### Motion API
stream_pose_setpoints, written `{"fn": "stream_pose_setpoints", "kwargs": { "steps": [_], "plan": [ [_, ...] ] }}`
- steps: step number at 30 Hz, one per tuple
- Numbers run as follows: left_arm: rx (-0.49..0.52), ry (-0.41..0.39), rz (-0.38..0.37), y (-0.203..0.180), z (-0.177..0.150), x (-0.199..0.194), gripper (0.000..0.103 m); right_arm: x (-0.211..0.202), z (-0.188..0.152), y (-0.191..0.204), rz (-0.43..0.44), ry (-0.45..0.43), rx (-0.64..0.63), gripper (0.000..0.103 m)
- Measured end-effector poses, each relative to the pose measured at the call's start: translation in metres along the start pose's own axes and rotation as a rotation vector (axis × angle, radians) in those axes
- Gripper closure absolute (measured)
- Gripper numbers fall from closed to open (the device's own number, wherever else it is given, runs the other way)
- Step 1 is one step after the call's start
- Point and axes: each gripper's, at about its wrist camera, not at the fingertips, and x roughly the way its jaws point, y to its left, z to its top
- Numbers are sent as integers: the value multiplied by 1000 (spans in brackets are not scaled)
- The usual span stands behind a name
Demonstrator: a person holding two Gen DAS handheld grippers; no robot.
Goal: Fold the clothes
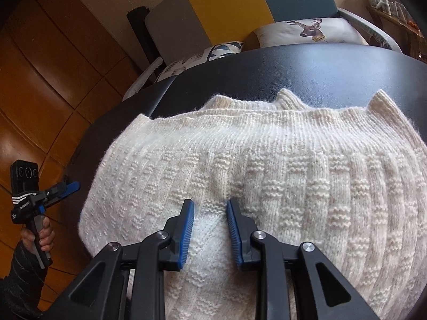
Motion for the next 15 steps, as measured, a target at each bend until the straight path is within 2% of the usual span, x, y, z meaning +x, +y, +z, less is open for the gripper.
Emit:
{"fn": "stream_pose_setpoints", "kwargs": {
  "steps": [4,9,13,15],
  "plan": [
    [44,92,26,-7,29,39,47,-23,6,-2,-39,-49,-28,77],
    [3,193,136,3,40,76,46,-48,12,-26,-66,-99,10,77],
    [-80,222,60,19,32,84,45,-44,11,-52,-147,-66,52,77],
    [-80,198,56,19,29,87,41,-37,7,-64,-134,-51,86,77]
  ]
}}
